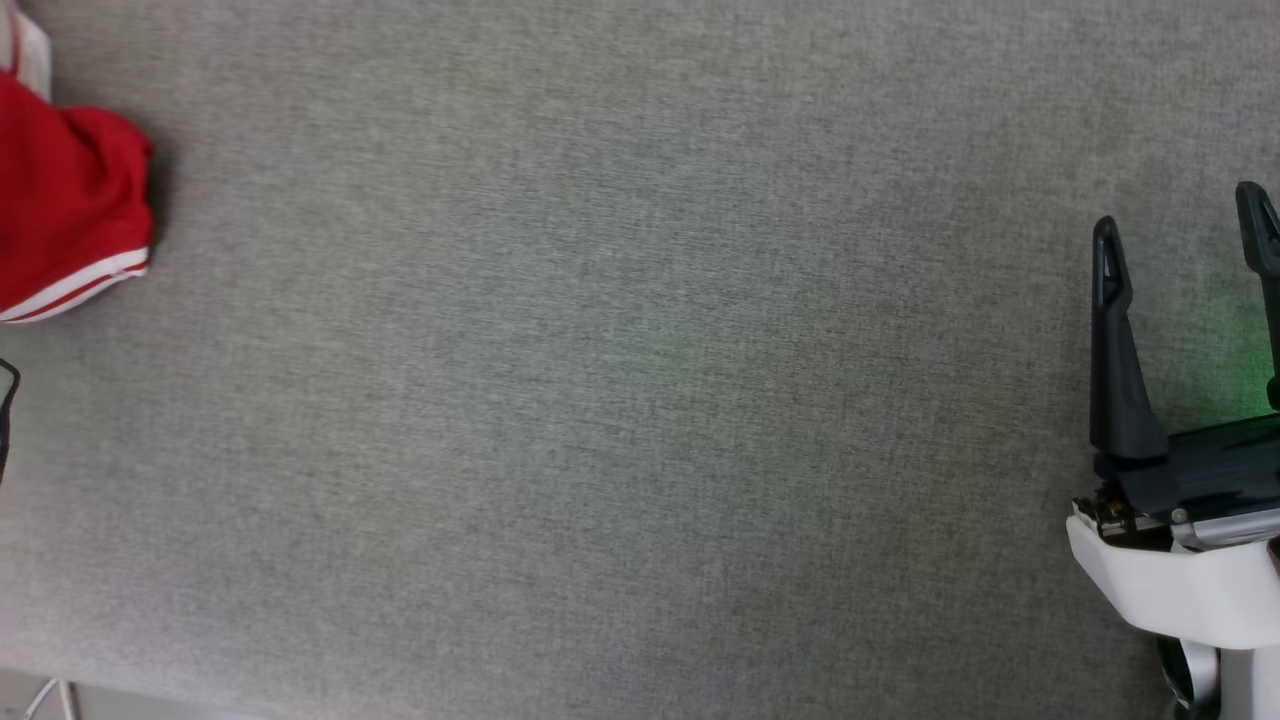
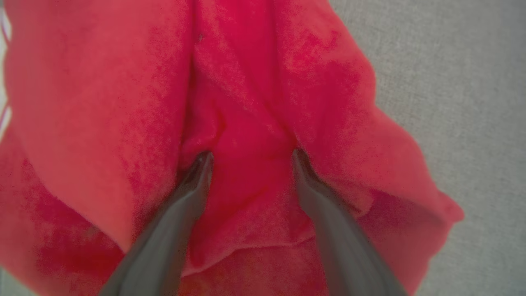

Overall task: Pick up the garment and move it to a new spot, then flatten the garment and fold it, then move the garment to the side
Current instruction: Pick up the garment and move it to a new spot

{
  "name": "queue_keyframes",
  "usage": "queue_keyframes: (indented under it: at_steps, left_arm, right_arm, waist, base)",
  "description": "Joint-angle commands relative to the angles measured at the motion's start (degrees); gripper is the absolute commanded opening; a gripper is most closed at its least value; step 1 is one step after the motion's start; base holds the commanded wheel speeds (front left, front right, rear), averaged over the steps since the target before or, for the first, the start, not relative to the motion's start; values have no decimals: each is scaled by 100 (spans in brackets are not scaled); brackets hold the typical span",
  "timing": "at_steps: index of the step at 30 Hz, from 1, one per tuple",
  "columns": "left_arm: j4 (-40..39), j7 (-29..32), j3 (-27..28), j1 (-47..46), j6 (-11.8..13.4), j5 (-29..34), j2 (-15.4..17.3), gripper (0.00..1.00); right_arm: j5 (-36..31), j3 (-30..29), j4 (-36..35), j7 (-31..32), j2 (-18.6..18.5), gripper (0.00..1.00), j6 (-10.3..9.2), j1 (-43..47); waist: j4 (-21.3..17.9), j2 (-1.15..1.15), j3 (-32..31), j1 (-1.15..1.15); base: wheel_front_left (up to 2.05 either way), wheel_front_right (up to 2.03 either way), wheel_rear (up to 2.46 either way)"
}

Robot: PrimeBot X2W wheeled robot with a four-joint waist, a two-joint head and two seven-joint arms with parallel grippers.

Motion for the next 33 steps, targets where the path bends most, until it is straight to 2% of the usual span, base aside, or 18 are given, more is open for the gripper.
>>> queue_keyframes:
  at_steps: [1,8,9,10,11,12,18,23,28,33]
  left_arm:
    - [17,113,-113,33,0,-93,33,100]
    - [270,295,-756,-32,-6,-241,-243,100]
    - [303,245,-809,-51,-5,-253,-249,45]
    - [316,202,-849,-88,-6,-284,-239,0]
    - [281,-19,-939,-227,-6,-227,-70,0]
    - [124,-379,-1026,-412,-7,-113,233,0]
    - [-323,-808,-1299,-696,-1,42,604,0]
    - [-919,-811,-1606,-1074,-1,178,851,0]
    - [-1508,-628,-1954,-1586,-1,306,917,0]
    - [-1970,-328,-2301,-2157,-1,480,758,0]
  right_arm:
    - [-4,6,-29,-12,-15,100,-2,-97]
    - [-12,60,25,-11,-9,100,-2,-167]
    - [-12,63,40,-11,-1,100,-2,-172]
    - [-10,57,56,-11,8,100,-2,-178]
    - [19,63,107,-12,35,100,-2,-170]
    - [56,157,161,-12,71,100,-2,-192]
    - [177,272,330,-12,148,100,-2,-181]
    - [290,331,479,-12,205,100,-2,-137]
    - [424,373,600,-12,237,100,-2,-66]
    - [723,359,670,-11,240,100,-2,34]
  waist:
    - [-87,0,101,-1]
    - [-206,0,188,-1]
    - [-218,0,177,-1]
    - [-222,0,160,-1]
    - [-201,0,42,-1]
    - [-178,0,-161,-1]
    - [-154,0,-724,-1]
    - [-182,0,-1153,-1]
    - [-335,0,-1535,-1]
    - [-614,0,-1839,-1]
  base:
    - [0,0,0]
    - [0,0,0]
    - [0,0,0]
    - [0,0,0]
    - [0,0,0]
    - [0,0,0]
    - [0,0,0]
    - [0,0,0]
    - [0,0,0]
    - [0,0,0]
